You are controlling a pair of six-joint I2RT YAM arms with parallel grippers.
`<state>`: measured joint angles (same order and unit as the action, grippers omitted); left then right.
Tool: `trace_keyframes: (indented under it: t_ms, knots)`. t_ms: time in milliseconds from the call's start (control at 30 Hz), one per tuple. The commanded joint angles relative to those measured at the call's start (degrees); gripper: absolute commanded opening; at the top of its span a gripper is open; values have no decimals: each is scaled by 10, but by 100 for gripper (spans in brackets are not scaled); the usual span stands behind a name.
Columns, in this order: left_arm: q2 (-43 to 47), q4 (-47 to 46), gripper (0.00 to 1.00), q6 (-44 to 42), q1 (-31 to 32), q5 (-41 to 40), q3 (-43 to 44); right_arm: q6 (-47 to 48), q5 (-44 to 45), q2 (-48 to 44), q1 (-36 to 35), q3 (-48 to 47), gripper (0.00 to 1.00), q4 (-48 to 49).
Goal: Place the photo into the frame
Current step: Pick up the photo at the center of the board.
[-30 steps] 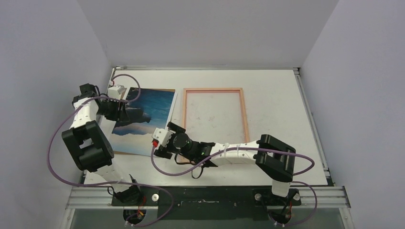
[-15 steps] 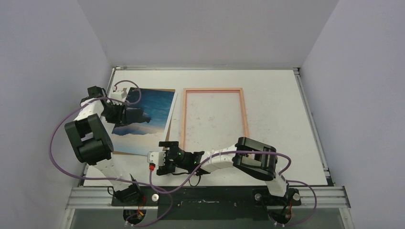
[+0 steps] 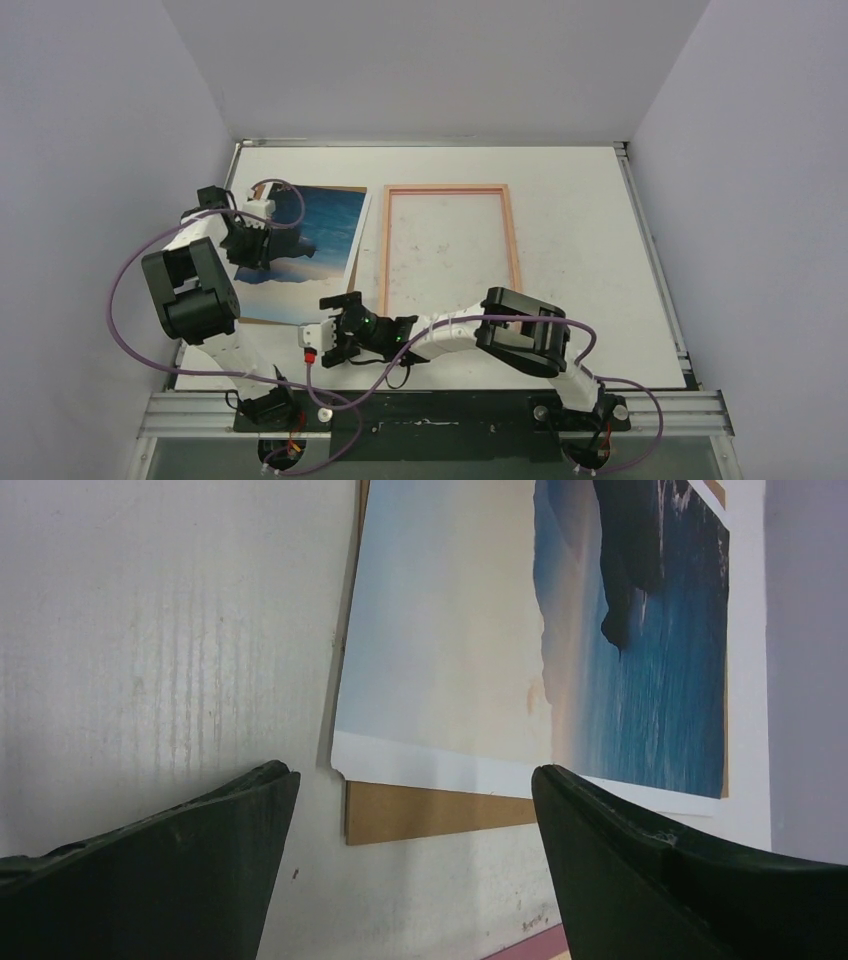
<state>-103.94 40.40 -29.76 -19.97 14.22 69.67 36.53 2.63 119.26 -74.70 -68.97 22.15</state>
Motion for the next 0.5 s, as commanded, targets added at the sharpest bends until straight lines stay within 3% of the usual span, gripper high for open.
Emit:
trace_keyframes:
  t_ms: [0,200,467]
  knots:
    - [7,-20,34,-14,4,-15,-2,39,20,16,-4,-19,87,4]
    - [6,-17,33,-23,7,-19,-3,52,42,21,-10,-29,59,12]
    - [11,-17,32,-31,16,-24,-10,29,46,20,-22,-21,47,47]
